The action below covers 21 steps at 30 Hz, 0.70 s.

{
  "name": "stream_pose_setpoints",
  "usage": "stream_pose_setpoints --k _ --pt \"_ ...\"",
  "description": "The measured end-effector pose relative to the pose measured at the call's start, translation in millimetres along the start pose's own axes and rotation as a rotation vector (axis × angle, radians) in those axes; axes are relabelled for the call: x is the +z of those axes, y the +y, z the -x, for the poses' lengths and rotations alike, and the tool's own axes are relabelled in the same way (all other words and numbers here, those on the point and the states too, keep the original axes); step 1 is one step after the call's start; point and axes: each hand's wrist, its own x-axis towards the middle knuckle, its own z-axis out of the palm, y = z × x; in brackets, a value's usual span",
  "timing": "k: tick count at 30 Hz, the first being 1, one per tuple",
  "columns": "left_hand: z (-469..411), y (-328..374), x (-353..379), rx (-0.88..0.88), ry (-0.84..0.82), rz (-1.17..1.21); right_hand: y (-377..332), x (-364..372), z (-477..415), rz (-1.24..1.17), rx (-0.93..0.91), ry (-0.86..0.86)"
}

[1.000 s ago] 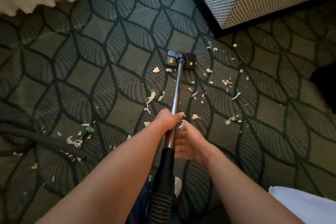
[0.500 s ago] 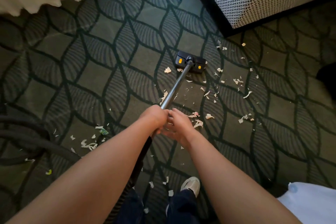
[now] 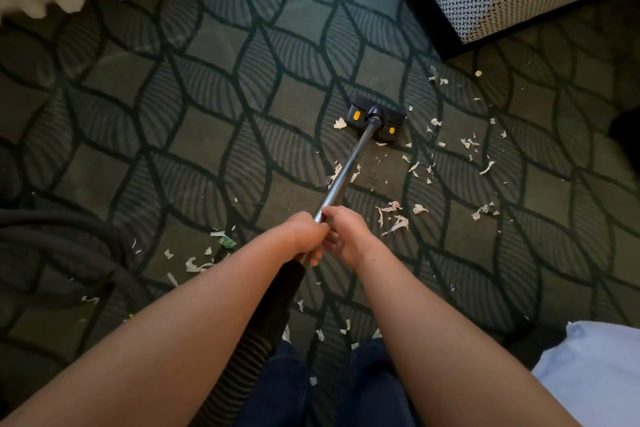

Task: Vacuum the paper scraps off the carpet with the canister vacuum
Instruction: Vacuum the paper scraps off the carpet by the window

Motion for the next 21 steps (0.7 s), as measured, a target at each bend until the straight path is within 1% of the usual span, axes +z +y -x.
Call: stream_pose_setpoints --k 5,9,12,15,19,21 --pt "3 -18 3 -0.094 -0.156 0.269 15 5 -11 0.024 0.039 0.041" --pt "-3 -30 21 -0.154 -0.202 0.355 21 1 -25 -0.018 0.112 0.041" --pt "-4 -35 33 -0.179 -0.198 0.378 27 -3 -34 -0.028 0.171 0.045" --pt "-5 -41 40 -0.188 -0.146 0.398 29 -4 -42 -0.054 0.193 0.064" --pt "-8 -43 50 -0.168 -0.054 0.277 27 -6 -51 -0.082 0.173 0.070" --pt "-11 -44 52 -0.175 -0.025 0.258 28 -8 -56 -0.091 0.185 0.063"
